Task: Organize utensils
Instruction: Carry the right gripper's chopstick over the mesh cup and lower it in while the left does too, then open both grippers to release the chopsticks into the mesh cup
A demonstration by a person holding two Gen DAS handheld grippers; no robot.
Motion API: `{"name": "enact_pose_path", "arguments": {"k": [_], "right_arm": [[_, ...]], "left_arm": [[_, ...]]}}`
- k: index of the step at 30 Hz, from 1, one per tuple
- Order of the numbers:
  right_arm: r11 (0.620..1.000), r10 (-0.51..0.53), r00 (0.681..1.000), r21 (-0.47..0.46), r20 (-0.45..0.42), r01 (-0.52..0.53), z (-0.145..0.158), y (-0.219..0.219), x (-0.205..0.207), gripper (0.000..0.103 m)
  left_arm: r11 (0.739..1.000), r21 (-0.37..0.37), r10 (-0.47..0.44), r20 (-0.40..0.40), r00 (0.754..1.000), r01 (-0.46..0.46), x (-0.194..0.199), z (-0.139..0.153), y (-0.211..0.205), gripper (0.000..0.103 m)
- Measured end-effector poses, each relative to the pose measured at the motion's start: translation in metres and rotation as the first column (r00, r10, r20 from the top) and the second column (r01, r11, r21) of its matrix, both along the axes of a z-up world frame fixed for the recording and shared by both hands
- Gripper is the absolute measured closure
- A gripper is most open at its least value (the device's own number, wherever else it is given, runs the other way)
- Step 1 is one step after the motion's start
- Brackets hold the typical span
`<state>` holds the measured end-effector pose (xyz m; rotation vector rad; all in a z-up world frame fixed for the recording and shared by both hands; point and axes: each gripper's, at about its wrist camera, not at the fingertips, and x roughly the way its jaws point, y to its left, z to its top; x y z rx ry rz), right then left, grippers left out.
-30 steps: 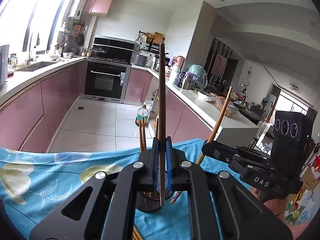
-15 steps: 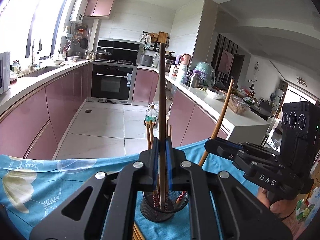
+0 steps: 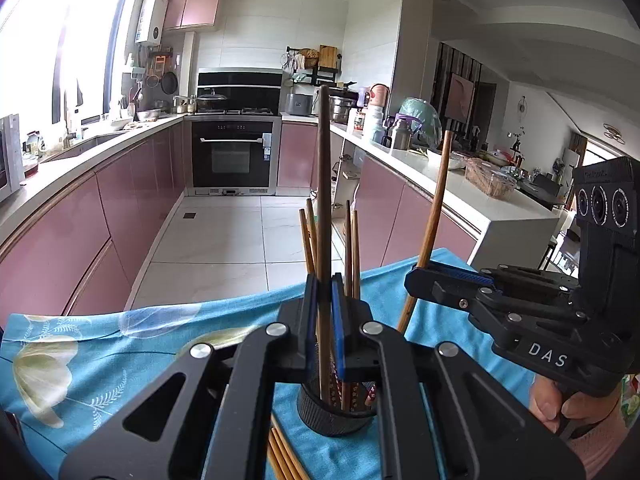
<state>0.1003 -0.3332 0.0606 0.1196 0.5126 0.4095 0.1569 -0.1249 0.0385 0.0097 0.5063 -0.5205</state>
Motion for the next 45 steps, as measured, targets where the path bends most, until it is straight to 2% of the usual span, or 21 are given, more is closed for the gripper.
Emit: {"name": "enact_pose_path", "arguments": {"k": [16,27,31,34,45], "right_arm": [[0.999,0.016,0.996,-0.044,-0.087,-0.020,-0.022,0.012,0.010,0.097],[0.999,-0.005,0.991,-0.043,-0.132,-0.001,-0.035,0.011,0.020,0.095],[0.999,-0.006,0.991,-0.044,-0.130,0.000,-0.035,0.010,0.018,0.095],[0.999,-0.014,0.992,-0.043,-0.122,0.009,-0.034,0.010,0.017,0.082],[0.999,-0.016,0.994,-0.051,-0.109,0.011,-0.034,0.010,0.009,0.078]], "left_arm": [[0.997,0.077,0.009,-0.081,0.997,-0.003,0.016,-0.032,-0.001,0.095],[0.997,0.072,0.013,-0.107,0.994,-0.005,0.026,-0.043,-0.001,0.094],[0.998,0.063,0.025,-0.106,0.994,-0.018,0.027,-0.044,0.002,0.090],[0.997,0.062,0.040,-0.101,0.994,-0.034,0.025,-0.045,0.001,0.086],[0.996,0.034,0.080,-0.071,0.994,-0.078,0.009,-0.045,0.018,0.064]]}}
